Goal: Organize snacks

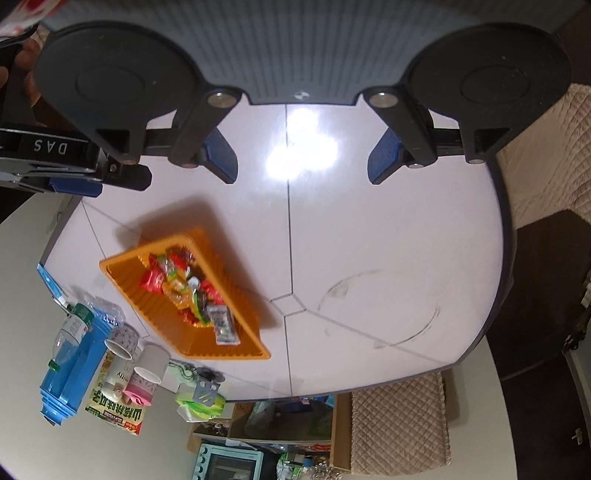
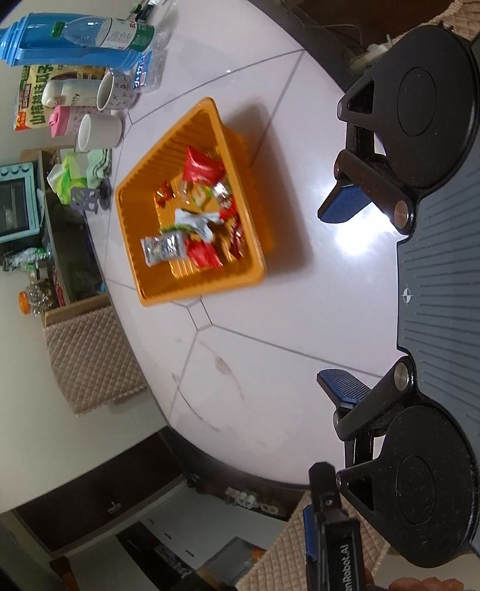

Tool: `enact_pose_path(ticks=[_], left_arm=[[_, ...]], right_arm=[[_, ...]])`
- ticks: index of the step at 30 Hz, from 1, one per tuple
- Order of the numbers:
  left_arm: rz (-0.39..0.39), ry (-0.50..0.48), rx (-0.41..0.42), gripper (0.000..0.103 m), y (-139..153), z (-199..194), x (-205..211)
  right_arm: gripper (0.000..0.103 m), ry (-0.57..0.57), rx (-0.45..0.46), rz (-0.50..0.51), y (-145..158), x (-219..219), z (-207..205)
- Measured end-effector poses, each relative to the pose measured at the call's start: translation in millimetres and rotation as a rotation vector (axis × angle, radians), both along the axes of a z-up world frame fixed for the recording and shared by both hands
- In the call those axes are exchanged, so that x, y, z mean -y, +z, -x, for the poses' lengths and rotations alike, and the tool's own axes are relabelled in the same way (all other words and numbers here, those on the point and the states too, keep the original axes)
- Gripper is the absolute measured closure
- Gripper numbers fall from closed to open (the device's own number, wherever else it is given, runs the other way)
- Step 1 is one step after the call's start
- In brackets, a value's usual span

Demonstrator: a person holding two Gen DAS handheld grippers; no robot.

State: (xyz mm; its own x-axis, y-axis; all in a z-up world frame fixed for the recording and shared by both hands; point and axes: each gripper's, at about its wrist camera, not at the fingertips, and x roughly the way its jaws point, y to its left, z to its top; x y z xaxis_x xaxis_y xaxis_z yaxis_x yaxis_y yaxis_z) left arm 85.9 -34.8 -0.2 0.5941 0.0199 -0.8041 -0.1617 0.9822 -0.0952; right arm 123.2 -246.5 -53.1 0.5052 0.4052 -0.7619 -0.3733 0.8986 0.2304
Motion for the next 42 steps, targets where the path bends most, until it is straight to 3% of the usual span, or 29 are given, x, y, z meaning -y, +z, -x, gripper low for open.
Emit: enact_pose_path(ticks=[15,42], left_arm=[[0.023,0.007,-0.021,0.026,-6,64,-19],[0.032,0.037,-0.016,0.026,-6,86,-39]], right_arm=[[0.017,0.056,-0.002,0.031,-5,-30,59],[0.017,0.095,0.001,0.045,-9,-58,75]])
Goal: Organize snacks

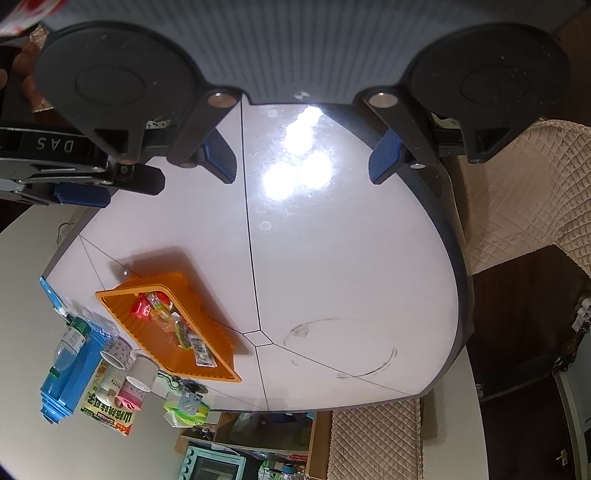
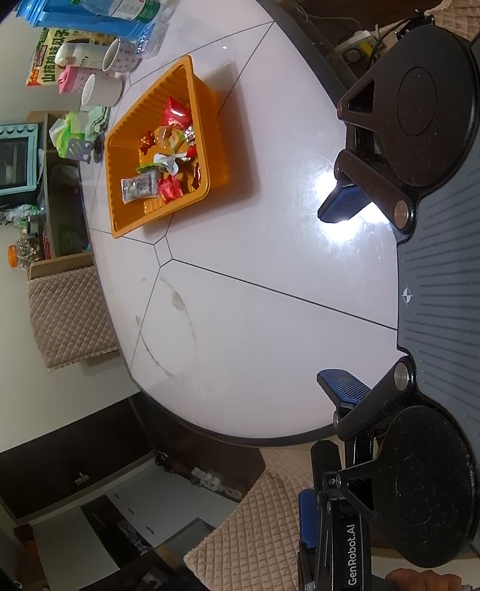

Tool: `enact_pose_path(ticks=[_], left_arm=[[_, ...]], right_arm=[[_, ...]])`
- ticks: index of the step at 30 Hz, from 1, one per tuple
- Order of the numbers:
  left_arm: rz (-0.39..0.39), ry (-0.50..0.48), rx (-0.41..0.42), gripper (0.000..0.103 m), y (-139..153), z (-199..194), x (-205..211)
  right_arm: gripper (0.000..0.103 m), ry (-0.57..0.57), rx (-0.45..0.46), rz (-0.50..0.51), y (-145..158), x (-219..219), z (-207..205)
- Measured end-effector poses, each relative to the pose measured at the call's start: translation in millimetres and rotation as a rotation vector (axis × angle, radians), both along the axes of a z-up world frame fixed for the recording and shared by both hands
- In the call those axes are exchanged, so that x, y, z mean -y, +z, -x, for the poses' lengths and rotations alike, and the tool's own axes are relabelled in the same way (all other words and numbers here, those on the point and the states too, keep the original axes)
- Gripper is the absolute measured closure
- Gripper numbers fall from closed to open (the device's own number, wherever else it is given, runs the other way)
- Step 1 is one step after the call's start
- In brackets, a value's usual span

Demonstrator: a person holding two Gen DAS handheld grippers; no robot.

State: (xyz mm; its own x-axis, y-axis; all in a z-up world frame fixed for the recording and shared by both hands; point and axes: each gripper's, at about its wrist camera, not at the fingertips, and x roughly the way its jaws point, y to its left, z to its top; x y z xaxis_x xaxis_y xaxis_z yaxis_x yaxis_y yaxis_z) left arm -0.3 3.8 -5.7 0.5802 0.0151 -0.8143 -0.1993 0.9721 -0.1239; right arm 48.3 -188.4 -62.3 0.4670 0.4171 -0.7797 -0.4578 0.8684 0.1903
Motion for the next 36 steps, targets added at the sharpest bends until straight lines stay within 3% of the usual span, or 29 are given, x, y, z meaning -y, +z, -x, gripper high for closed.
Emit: enact_pose_path(ticks=[36], left_arm=[[-0.003,-0.013,0.008,0.026,2,-4,9]], right_arm=[[0.017,-0.02,0.006,-0.006,4,11,2]])
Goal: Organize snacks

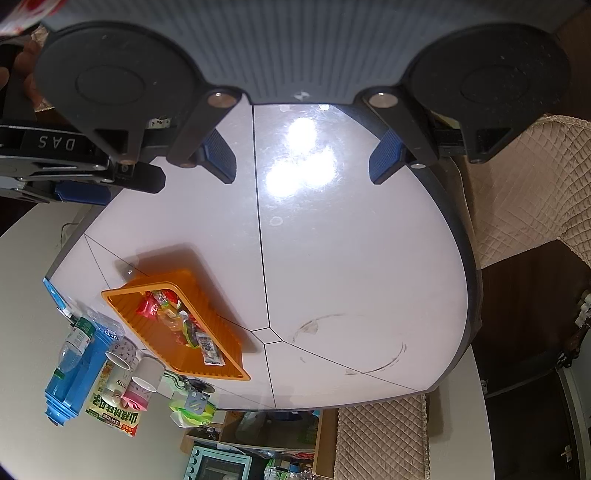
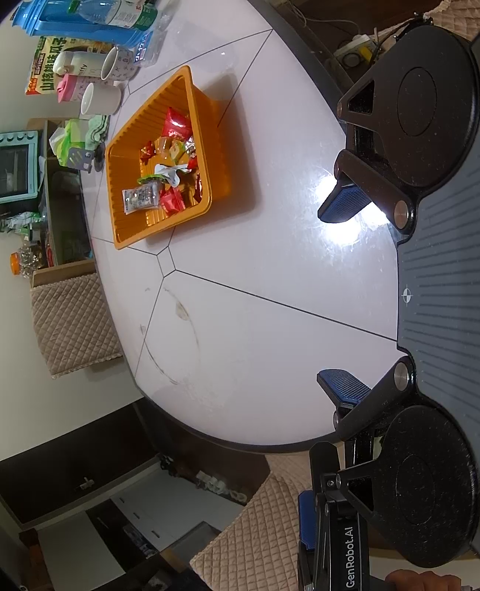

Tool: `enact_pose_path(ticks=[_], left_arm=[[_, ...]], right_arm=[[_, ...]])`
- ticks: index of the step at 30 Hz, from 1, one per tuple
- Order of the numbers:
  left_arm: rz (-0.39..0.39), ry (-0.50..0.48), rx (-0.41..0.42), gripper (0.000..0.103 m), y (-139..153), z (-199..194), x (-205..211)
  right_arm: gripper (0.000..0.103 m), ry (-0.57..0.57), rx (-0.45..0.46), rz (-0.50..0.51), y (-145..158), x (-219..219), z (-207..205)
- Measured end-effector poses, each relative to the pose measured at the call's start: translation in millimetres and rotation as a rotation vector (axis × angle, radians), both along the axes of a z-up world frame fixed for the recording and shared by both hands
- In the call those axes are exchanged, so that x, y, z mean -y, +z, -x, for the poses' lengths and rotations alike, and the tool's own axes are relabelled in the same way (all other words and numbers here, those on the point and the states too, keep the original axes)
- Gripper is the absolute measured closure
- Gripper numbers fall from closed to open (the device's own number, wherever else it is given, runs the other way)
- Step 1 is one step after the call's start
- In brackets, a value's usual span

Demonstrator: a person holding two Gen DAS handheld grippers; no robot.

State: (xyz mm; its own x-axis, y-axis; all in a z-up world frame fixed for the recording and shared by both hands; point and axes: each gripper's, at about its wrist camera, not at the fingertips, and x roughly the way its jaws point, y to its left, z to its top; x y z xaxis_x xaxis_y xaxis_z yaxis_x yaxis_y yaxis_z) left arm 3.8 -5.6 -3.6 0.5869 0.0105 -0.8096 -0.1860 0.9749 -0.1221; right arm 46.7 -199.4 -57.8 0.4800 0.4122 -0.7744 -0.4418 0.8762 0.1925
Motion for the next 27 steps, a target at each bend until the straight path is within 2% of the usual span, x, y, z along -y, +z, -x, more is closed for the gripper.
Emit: enact_pose_path(ticks=[27], left_arm=[[0.005,-0.018,-0.013,0.025,-5,-20,15]], right_arm=[[0.017,-0.019,-0.014,0.002,-1,12,-14]])
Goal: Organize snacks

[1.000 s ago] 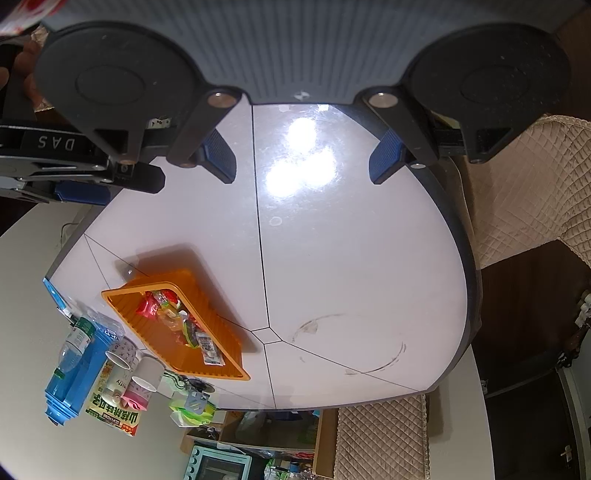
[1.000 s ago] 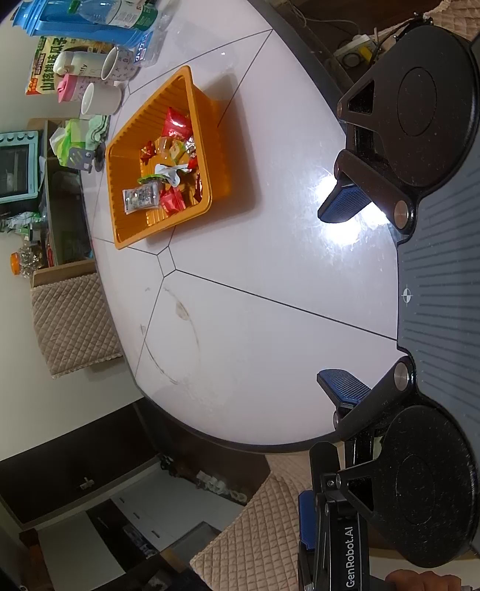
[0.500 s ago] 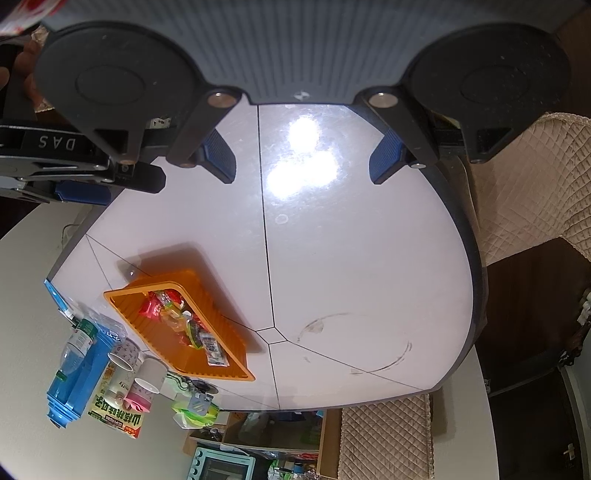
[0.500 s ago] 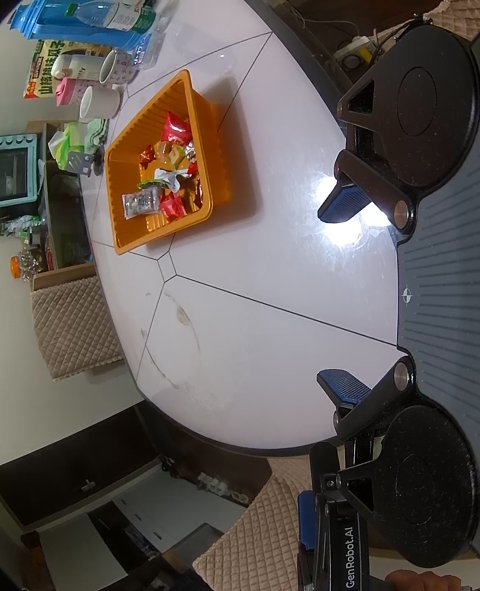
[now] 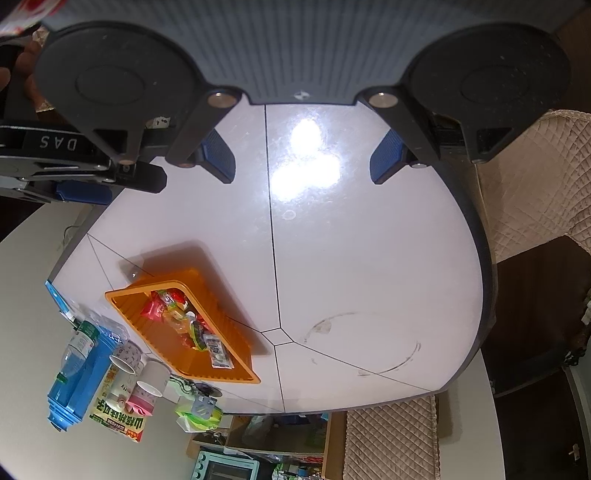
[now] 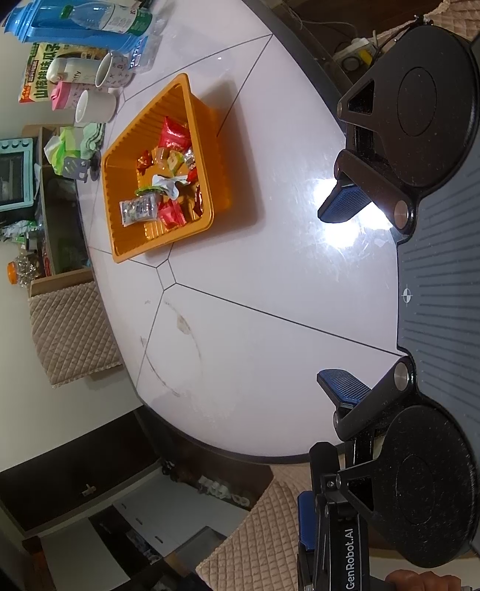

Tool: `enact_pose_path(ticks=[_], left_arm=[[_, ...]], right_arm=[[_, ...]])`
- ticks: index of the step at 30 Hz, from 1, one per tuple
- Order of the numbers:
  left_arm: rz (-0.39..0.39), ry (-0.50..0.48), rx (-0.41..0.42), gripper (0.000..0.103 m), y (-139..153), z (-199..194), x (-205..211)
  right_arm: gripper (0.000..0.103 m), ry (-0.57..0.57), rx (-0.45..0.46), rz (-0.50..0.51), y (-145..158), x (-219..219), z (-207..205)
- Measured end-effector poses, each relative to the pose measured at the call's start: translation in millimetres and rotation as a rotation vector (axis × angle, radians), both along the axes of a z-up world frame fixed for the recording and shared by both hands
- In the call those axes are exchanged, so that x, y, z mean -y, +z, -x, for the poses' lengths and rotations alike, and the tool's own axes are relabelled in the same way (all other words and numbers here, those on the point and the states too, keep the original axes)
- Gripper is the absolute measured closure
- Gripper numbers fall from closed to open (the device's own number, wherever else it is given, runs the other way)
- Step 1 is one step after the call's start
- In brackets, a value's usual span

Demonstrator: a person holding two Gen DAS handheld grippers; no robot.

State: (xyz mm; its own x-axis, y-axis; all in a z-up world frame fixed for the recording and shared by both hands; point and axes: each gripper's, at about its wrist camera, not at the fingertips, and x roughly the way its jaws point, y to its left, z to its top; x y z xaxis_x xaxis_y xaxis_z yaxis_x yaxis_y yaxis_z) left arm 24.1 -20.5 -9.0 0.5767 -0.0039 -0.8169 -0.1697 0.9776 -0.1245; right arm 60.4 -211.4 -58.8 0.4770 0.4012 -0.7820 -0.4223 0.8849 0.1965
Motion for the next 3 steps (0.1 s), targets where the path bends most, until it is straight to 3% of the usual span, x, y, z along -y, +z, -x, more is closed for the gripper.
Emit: enact_pose_path(ticks=[3], left_arm=[[0.003,-0.002,-0.007,0.024,-1.9,-4.7,1.2]], right_arm=[[0.017,-0.004,-0.005,0.002,-1.5,2.1,-5.3]])
